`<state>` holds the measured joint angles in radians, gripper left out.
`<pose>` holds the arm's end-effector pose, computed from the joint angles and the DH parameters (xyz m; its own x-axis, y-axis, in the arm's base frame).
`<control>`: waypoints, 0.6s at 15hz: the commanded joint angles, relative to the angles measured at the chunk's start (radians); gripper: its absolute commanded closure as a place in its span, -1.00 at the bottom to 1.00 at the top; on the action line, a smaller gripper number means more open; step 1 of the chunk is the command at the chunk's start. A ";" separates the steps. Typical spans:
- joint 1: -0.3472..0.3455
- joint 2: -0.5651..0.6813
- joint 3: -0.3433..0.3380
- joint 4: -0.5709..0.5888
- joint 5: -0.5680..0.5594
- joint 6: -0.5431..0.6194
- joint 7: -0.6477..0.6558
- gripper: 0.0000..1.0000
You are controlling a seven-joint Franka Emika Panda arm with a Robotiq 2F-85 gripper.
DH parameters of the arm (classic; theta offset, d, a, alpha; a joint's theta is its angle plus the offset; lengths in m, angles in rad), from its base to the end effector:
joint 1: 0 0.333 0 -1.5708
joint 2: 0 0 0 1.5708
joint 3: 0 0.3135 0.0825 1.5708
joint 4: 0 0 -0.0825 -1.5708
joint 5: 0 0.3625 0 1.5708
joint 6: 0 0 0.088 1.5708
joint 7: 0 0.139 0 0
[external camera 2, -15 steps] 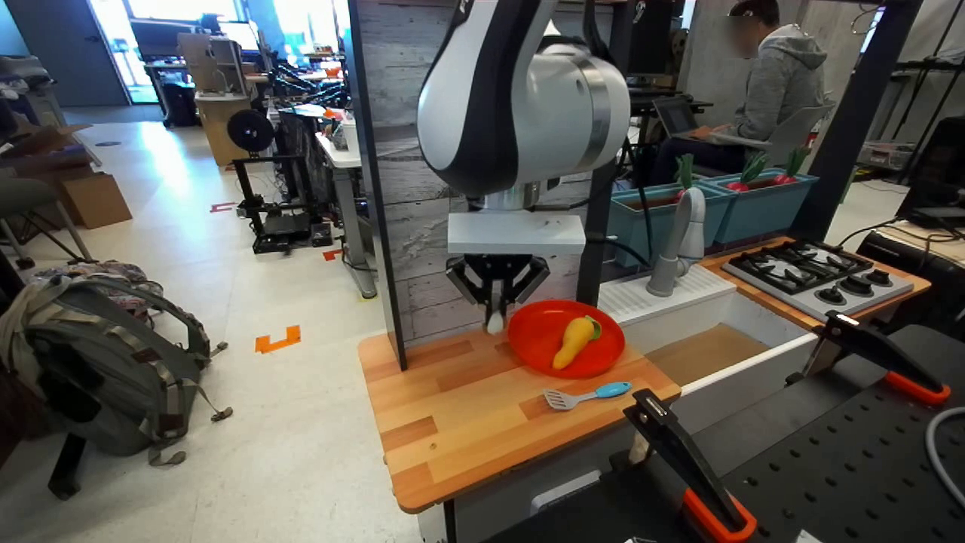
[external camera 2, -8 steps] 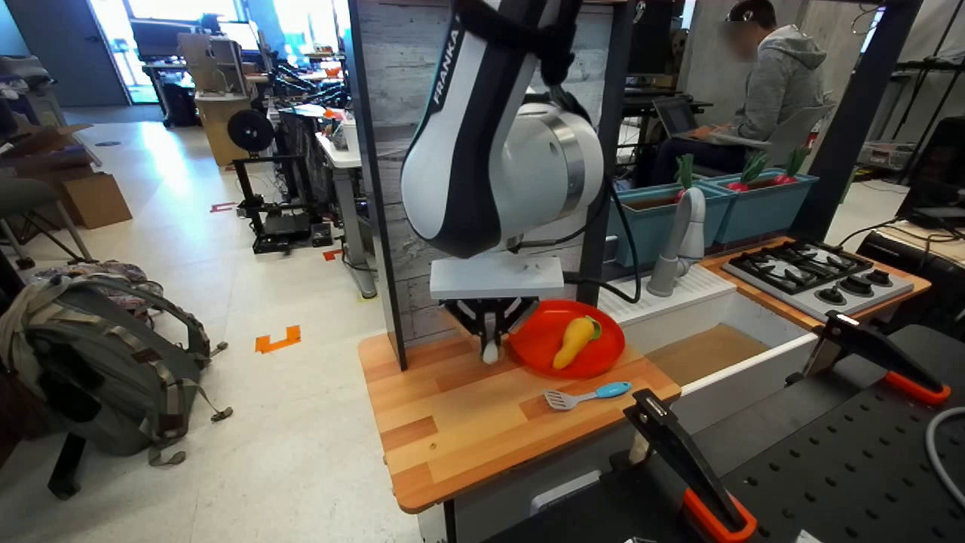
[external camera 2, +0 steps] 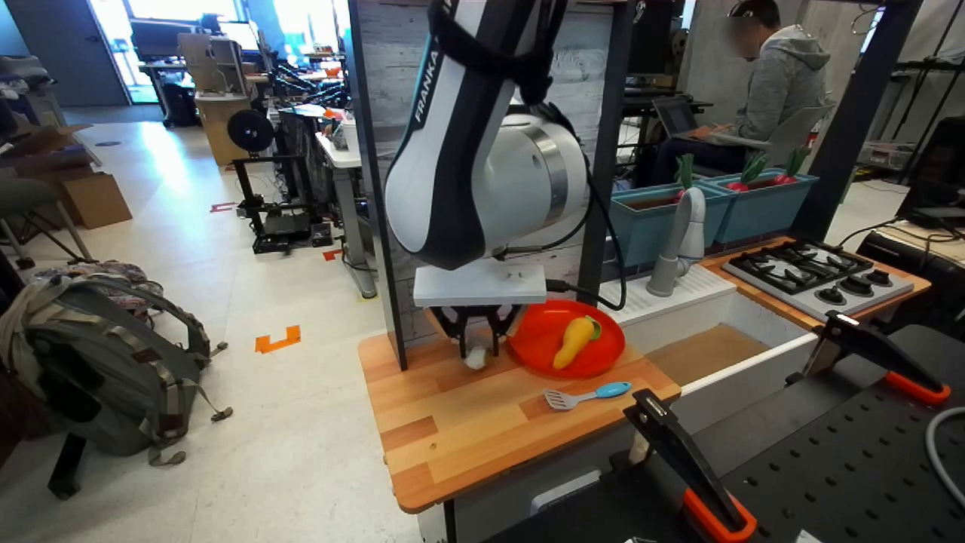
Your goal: Move the white plush toy backwards
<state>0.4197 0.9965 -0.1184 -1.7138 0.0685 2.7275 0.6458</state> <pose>0.5988 0.1855 0.0055 0.9373 -0.3429 0.0628 -0.3457 -0.9375 0.0407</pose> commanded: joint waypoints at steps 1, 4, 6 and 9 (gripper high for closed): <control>0.012 -0.037 -0.003 -0.031 -0.001 0.030 0.011 -0.57; 0.015 -0.079 0.006 -0.081 0.000 0.062 0.002 -0.97; 0.016 -0.126 0.018 -0.151 0.003 0.120 -0.013 -1.00; -0.003 -0.212 0.068 -0.269 0.006 0.139 -0.078 -1.00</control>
<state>0.4303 0.8977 -0.0943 -1.8335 0.0685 2.8370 0.6328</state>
